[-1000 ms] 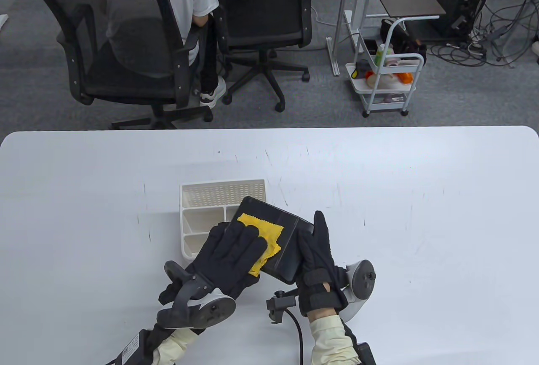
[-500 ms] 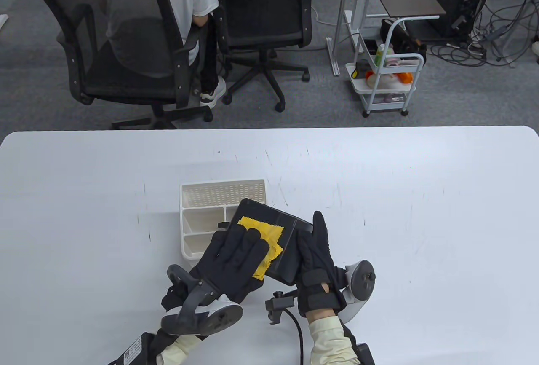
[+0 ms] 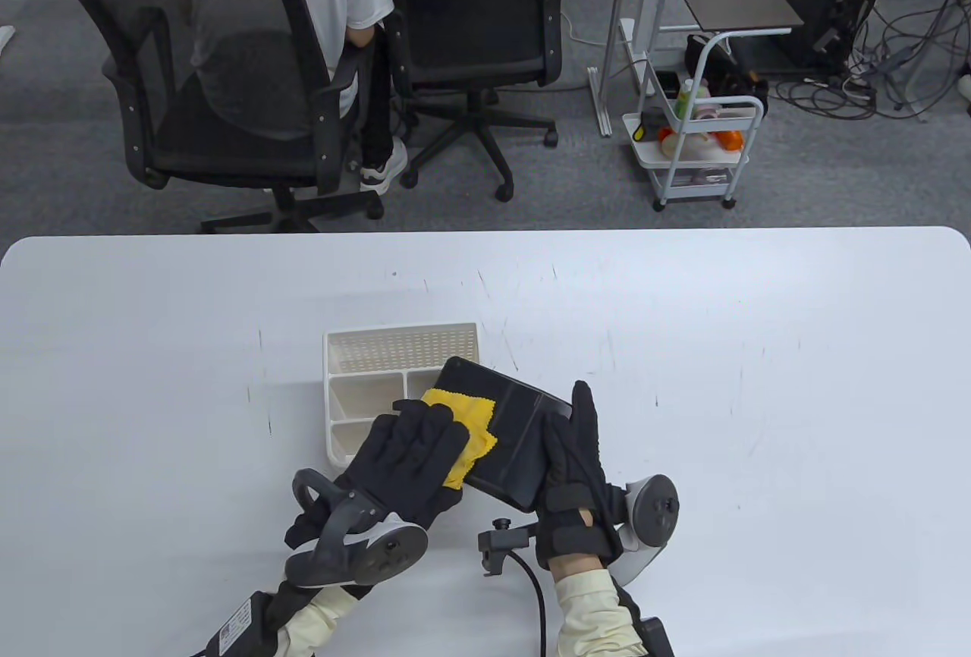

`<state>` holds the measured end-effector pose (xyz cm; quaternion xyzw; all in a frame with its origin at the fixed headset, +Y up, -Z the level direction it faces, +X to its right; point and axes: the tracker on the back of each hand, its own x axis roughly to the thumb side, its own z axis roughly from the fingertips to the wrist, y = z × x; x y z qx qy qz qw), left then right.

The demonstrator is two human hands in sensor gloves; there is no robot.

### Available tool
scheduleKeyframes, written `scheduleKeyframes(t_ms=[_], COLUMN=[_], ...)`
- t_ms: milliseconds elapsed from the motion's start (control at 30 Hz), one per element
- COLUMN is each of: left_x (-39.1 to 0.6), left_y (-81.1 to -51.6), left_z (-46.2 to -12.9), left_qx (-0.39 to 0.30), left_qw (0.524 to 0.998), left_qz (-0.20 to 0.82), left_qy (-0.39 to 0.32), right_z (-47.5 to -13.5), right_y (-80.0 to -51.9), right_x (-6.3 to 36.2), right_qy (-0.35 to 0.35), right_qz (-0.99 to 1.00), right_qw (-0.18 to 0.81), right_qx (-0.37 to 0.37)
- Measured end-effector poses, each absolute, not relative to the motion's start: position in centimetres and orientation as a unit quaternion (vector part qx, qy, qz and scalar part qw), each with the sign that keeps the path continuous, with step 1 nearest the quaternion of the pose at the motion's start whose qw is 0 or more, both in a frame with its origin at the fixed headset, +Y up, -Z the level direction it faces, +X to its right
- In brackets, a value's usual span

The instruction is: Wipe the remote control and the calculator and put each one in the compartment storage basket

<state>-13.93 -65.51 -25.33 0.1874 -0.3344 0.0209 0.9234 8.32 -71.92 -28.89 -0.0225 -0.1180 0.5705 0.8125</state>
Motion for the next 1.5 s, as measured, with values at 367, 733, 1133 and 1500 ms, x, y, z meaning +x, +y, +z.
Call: scheduleKeyframes(t_ms=[367,733,1133,1500], left_x=[-16.5,-14.8,-17.5,-18.4], left_y=[-65.7,-65.2,-65.3,-65.1], left_z=[-27.2,-26.1,-27.5,-27.9], left_qx=[0.123,0.135,0.109,0.102], left_qw=[0.954,0.937,0.966,0.960], left_qz=[0.080,0.097,0.086,0.141], left_qy=[-0.263,-0.307,-0.218,-0.218], right_z=[-29.1,-29.2,-29.5,-29.5], right_y=[-71.7,-71.0,-70.6,-70.6], right_x=[7.4,7.3,6.0,5.4], right_qy=[-0.079,-0.085,-0.045,-0.036], right_qz=[0.604,0.635,0.676,0.683], right_qw=[0.793,0.767,0.728,0.717], right_qx=[0.003,0.046,0.106,0.134])
